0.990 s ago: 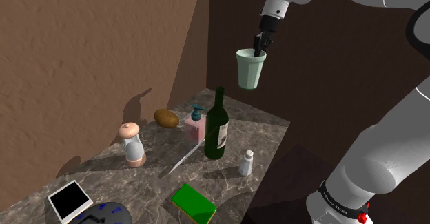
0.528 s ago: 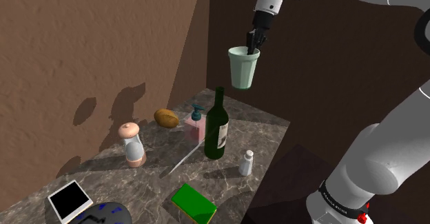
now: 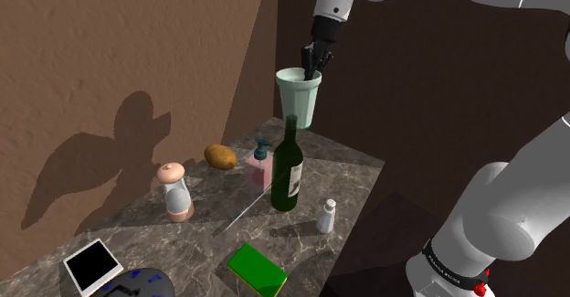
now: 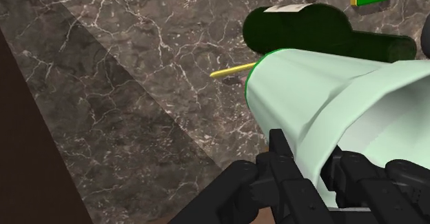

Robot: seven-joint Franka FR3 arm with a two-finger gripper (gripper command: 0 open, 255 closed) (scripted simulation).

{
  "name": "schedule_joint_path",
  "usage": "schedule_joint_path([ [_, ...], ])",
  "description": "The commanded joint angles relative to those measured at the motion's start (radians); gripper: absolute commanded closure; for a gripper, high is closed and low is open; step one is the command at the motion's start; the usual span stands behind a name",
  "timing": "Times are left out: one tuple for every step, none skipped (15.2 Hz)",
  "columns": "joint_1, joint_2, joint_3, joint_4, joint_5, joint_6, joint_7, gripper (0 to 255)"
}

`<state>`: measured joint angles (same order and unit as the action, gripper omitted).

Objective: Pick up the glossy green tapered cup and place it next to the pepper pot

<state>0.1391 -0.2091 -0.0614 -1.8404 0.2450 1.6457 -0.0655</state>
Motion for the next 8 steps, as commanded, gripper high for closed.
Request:
schedule_joint_path([
  [0.021,0.017,0.031,0.016,0.007,0.015,0.05,255],
  [0.031,0.021,0.046,0.019,0.009,0.022,0.073,255],
  [0.04,0.027,0.061,0.023,0.011,0.029,0.097,255],
  [0.05,0.033,0.075,0.029,0.013,0.036,0.12,255],
  [0.06,0.04,0.09,0.035,0.014,0.043,0.143,255],
  [0.07,0.048,0.104,0.043,0.015,0.05,0.166,255],
  [0.08,0.058,0.119,0.052,0.015,0.056,0.19,255],
  [0.09,0.068,0.133,0.062,0.015,0.062,0.213,255],
])
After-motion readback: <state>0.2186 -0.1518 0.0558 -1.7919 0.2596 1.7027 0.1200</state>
